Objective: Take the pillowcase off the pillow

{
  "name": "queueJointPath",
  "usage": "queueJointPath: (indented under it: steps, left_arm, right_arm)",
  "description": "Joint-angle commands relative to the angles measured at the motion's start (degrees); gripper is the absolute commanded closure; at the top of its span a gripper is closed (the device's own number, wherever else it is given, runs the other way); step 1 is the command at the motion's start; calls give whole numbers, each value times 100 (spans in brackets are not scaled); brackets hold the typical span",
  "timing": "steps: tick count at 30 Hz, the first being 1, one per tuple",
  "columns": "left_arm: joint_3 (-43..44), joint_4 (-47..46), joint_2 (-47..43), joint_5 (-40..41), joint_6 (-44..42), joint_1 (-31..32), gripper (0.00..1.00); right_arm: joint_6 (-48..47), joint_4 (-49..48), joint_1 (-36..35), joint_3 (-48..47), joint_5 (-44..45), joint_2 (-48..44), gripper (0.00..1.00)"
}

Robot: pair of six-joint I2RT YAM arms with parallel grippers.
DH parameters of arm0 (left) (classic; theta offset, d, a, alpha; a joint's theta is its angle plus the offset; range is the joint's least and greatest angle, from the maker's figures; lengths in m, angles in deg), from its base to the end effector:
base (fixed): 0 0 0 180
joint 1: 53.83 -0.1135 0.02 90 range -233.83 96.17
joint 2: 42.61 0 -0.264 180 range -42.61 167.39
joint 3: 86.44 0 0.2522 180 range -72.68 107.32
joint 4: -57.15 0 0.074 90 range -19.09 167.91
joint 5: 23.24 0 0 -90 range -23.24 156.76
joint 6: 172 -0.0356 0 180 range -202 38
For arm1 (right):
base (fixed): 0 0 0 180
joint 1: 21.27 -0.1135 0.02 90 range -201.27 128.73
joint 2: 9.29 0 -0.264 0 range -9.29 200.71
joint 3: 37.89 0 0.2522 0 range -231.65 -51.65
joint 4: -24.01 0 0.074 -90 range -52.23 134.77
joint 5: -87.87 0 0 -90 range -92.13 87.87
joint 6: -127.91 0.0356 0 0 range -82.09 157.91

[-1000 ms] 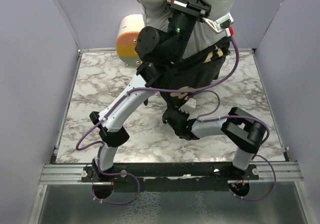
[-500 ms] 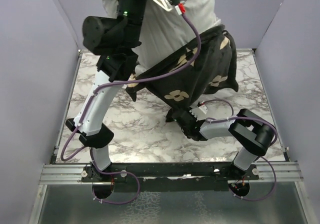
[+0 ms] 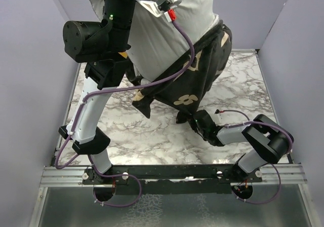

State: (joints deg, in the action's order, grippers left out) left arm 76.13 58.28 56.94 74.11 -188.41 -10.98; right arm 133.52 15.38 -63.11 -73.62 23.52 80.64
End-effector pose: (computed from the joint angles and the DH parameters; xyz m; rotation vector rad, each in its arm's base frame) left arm 0.1715 -0.1529 0.6950 0.4634 0.2650 1.1160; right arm 0.1902 0.1496 0.0972 1.2663 2.0112 0.7051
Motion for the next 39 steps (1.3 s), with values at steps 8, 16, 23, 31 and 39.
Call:
queueJointPath:
  steps: [8, 16, 23, 31, 39]
  left_arm:
    - [-32, -1298, -936, -282, -191, -75, 100]
    - [-2819, -1701, -1753, 690, 1023, -71, 100]
    - [-1644, -1610, -859, 1067, 1656, -75, 100]
    - [-1346, -1562, -748, 743, 1524, -75, 100]
    - [-1056, -1386, -845, 522, 1375, -75, 100]
  right_arm:
    - [-1133, 1242, 199, 447, -276, 187, 99]
    - [-5514, -1067, 150, 78, -2714, -940, 27]
    - [-7089, -125, 155, -211, -4253, -1933, 14]
    - [-7469, 468, 353, -480, -3420, -2496, 7]
    - [-7574, 572, 1644, -1926, -4156, -686, 7]
